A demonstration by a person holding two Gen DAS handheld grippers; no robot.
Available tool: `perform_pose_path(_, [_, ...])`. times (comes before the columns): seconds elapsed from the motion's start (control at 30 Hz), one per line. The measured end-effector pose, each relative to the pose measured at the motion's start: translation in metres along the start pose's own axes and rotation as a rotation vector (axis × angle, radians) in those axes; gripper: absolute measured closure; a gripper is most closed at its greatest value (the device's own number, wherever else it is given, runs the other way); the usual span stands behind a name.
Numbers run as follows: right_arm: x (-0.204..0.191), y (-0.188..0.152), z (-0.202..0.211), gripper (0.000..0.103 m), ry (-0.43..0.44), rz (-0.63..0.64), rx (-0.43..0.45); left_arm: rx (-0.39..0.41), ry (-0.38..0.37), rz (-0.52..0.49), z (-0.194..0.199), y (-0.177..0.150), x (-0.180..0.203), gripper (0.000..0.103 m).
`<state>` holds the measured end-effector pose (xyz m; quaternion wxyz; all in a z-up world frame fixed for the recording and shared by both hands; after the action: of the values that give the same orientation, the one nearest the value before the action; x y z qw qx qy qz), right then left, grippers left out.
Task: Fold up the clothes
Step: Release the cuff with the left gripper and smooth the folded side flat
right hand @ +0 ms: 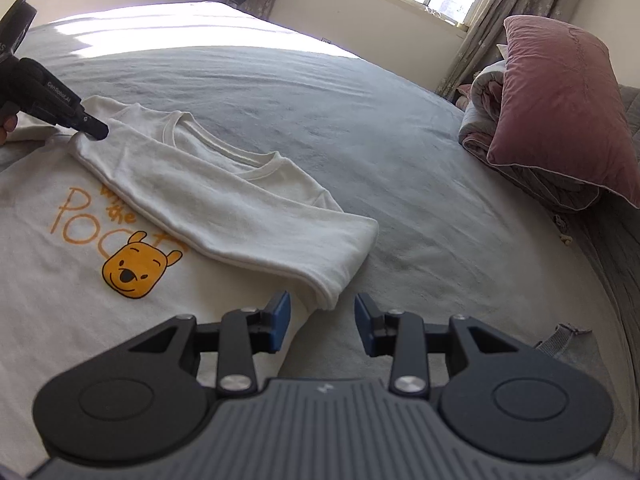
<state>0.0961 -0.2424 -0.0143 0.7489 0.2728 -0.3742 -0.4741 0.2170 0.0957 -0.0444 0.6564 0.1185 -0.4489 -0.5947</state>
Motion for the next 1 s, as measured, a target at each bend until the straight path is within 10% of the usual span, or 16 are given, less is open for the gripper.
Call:
perform_pose_path(0.63, [0.062, 0.018, -0.077, 0.065, 0.099, -0.527, 0.017, 0.094, 0.111, -0.089, 0.015, 0.020, -0.002, 0.102])
perform_pose_path(1.0, [0.043, 0.012, -0.102, 0.074, 0.071, -0.461, -0.012, 0.096, 0.172, -0.085, 0.014, 0.019, -0.006, 0.095])
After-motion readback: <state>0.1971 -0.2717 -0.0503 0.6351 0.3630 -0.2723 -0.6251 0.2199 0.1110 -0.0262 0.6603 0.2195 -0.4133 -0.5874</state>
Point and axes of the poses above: each gripper's, at about its wrist camera, not at the fingertips, and z roughly against the way its jaws point, x to its right, y to its top, the point moved 1 cm from there along -z, roughly the way its jaws point, and after that the axes turned 5 degrees about x, right-handed, at the moved point
